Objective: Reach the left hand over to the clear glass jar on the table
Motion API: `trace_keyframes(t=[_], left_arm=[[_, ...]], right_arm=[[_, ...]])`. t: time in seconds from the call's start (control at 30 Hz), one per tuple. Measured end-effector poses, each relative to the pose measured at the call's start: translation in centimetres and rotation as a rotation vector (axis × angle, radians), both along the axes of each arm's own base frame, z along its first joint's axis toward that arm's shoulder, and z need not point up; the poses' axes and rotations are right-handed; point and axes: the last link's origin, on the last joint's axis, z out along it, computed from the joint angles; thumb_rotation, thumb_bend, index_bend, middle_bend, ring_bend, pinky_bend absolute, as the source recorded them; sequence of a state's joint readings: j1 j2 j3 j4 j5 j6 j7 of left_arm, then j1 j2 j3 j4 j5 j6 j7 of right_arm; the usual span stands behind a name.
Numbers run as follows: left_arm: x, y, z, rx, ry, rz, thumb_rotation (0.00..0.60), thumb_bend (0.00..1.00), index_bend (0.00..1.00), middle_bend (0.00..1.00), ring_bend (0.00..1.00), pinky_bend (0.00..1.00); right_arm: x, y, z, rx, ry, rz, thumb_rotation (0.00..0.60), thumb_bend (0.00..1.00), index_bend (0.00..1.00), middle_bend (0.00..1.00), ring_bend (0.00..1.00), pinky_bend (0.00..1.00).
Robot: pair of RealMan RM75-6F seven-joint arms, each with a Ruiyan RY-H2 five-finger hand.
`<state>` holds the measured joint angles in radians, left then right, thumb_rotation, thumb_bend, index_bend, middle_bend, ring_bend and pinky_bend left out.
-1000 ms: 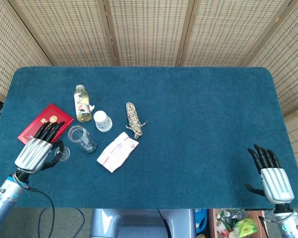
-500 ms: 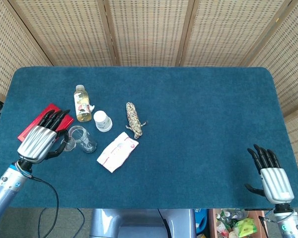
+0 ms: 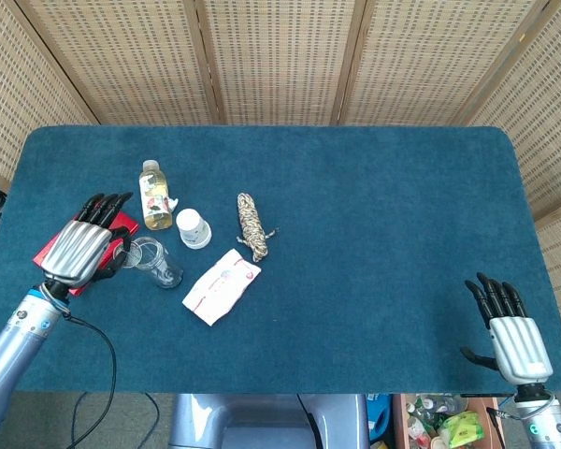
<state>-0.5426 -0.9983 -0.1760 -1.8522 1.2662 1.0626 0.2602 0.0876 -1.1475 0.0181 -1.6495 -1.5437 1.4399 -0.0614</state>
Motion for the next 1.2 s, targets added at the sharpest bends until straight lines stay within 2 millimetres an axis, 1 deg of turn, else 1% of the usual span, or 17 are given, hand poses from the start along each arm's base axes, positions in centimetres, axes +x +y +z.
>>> trace_keyframes(t=[0.5,0.83,1.2], left_arm=[[0.7,1.1,-0.9,-0.001,-0.011,0.01,0.6,0.47,0.58,0.0,0.0,0.0],[0.6,1.6,-2.1,-0.017,-0.013,0.029,0.6,0.47,0.58,0.0,0.0,0.0],[0.9,1.8,-2.4,-0.006,-0.019,0.024,0.6,0.47,0.58,0.0,0.0,0.0]], right_arm=[[-0.1,-0.1,-0.1,0.004,-0.002,-0.004,0.6,0.0,0.0,0.0,0.0,0.0],[-0.1,-0.1,-0.1,0.006,-0.001,-0.005,0.6,0.0,0.0,0.0,0.0,0.0],[-0.1,-0.1,-0.2,0.009,0.001,-0.004,0.6,0.0,0.0,0.0,0.0,0.0]])
